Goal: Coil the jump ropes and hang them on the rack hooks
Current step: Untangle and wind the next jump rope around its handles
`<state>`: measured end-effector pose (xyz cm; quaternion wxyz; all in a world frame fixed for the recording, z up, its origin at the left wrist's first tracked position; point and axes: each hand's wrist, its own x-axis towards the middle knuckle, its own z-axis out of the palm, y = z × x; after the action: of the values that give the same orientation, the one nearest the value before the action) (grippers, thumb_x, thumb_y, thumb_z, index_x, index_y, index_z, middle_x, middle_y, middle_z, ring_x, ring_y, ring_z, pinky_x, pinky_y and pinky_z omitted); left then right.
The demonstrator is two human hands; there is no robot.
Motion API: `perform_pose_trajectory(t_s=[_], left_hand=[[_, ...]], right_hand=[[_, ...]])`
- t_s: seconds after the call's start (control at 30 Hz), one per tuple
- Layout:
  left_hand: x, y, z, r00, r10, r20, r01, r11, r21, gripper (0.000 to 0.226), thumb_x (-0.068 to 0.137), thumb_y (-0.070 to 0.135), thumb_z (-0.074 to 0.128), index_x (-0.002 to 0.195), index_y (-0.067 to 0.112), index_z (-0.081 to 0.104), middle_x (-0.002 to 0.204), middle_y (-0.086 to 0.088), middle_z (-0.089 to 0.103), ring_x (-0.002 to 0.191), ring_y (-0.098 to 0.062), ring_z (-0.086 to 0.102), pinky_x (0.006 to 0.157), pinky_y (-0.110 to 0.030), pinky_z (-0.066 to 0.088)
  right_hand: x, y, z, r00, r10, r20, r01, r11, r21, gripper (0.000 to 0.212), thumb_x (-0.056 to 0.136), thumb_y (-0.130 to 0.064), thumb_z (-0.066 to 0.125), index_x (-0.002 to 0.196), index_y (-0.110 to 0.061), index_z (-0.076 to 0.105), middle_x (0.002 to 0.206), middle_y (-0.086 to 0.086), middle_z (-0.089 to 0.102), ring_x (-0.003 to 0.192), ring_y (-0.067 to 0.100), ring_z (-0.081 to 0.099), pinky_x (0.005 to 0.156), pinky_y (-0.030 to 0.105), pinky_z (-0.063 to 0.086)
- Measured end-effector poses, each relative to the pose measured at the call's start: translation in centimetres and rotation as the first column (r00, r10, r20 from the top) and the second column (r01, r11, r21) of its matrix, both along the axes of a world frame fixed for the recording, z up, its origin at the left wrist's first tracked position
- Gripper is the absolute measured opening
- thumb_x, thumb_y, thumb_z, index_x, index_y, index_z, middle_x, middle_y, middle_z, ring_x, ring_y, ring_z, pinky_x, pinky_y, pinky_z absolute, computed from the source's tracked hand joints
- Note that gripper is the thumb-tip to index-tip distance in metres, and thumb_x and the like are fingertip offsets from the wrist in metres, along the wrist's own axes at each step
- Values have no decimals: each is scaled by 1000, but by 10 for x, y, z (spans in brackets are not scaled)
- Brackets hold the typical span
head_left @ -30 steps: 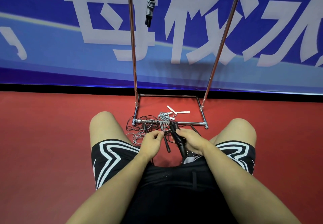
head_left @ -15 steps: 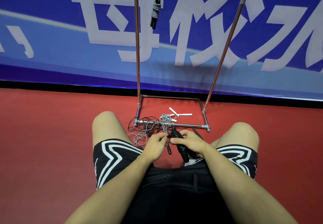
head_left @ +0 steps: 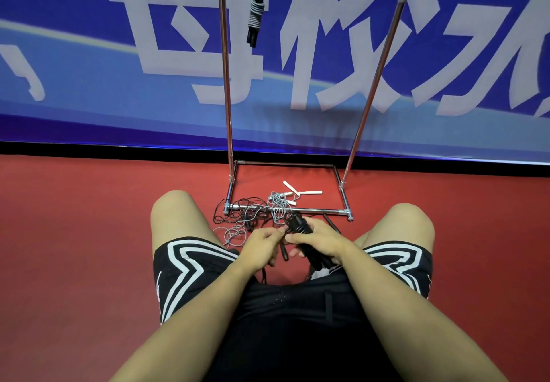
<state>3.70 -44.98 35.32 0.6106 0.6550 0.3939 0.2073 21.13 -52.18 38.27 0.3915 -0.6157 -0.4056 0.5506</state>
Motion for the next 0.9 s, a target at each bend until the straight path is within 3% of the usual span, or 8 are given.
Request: perform_pose_trajectory(t_s=[0.1, 0.2, 0.33, 0.5, 0.63, 0.73, 0.83, 0.9], left_hand=[[1, 1, 0, 997, -4, -77, 2, 1000, -21, 41, 106, 26, 46, 75, 7, 66, 53, -4, 56, 45, -17, 43, 50, -28, 36], [2, 2, -1, 984, 46, -174, -29, 994, 103, 41, 105, 28, 50, 70, 14, 68, 58, 4, 65, 44, -2, 47, 58, -27, 38], [3, 6, -9, 980, 148, -136, -127, 980, 150, 30, 102, 28, 59, 80, 12, 72, 67, 4, 70, 47, 4, 47, 62, -27, 38], [5, 7, -9, 986, 129, -109, -111, 982, 156, 22, 101, 24, 62, 88, 12, 75, 67, 14, 70, 50, 11, 50, 60, -18, 36], [7, 9, -11, 980, 150, -130, -117, 966, 229, 31, 100, 29, 64, 70, 23, 70, 62, 16, 66, 59, 10, 54, 66, -18, 39], [7, 8, -9, 978, 154, -142, -110, 954, 278, 33, 99, 34, 64, 68, 23, 70, 61, 17, 66, 58, 6, 53, 61, -13, 38], [5, 8, -11, 988, 86, -129, -51, 967, 249, 28, 101, 30, 61, 77, 22, 73, 62, 18, 66, 55, 2, 49, 60, -17, 40], [5, 8, -12, 996, 29, -90, -12, 983, 183, 18, 103, 21, 58, 96, 19, 74, 74, 12, 73, 60, -8, 53, 66, -25, 47]], right_hand=[[1, 0, -3, 999, 0, 32, 0, 1000, 3, 35, 90, -16, 79, 119, -7, 61, 103, 16, 77, 75, 23, 69, 72, 34, 58], [1, 2, -7, 998, -17, 55, 17, 1000, 16, 39, 89, -19, 81, 117, -1, 61, 91, 14, 76, 71, 20, 66, 67, 32, 55], [2, 5, -13, 998, -65, 4, 65, 998, 14, 47, 85, -25, 85, 119, -3, 61, 86, 10, 66, 69, 19, 63, 65, 34, 54], [2, 7, -12, 986, -95, -137, 99, 995, 23, 45, 90, -25, 80, 124, -6, 57, 83, 11, 63, 68, 21, 60, 62, 34, 52], [6, 9, -17, 991, -119, -65, 121, 992, 27, 35, 93, -27, 76, 116, -5, 61, 82, 8, 65, 69, 20, 60, 65, 32, 51], [7, 12, -22, 993, -118, 25, 117, 993, 22, 29, 93, -30, 75, 109, -8, 64, 80, 5, 66, 71, 19, 60, 68, 32, 50], [6, 13, -24, 990, -136, 47, 135, 991, 24, 22, 95, -30, 72, 104, -12, 63, 79, 3, 65, 69, 17, 58, 67, 31, 49], [6, 14, -22, 985, -164, 48, 164, 986, 14, 28, 96, -40, 69, 102, -13, 63, 82, 5, 66, 70, 18, 58, 69, 33, 48]])
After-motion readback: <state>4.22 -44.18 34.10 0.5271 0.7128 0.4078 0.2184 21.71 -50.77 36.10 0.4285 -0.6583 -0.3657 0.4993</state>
